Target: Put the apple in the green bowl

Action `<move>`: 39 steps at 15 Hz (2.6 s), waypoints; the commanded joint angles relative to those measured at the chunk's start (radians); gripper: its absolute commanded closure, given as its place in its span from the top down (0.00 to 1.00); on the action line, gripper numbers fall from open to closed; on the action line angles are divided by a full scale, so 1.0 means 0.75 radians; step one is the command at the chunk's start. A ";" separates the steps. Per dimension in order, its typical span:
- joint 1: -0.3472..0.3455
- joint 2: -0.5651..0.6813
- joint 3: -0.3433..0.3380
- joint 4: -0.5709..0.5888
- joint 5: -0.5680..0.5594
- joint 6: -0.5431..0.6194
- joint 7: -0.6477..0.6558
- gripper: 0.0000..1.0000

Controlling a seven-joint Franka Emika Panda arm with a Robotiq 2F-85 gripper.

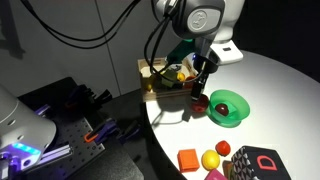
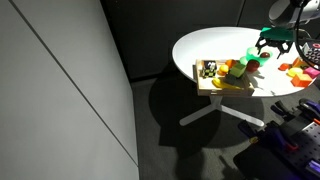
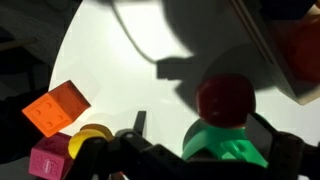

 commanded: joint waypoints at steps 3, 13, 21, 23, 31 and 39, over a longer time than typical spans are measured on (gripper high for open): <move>-0.002 0.075 -0.006 0.073 0.082 -0.032 -0.041 1.00; -0.019 0.189 0.004 0.198 0.199 -0.010 -0.075 1.00; -0.013 0.253 0.009 0.256 0.209 0.013 -0.071 1.00; -0.015 0.264 0.016 0.265 0.217 0.019 -0.074 1.00; -0.008 0.299 0.039 0.282 0.262 0.069 -0.075 1.00; -0.004 0.332 0.044 0.293 0.262 0.089 -0.073 1.00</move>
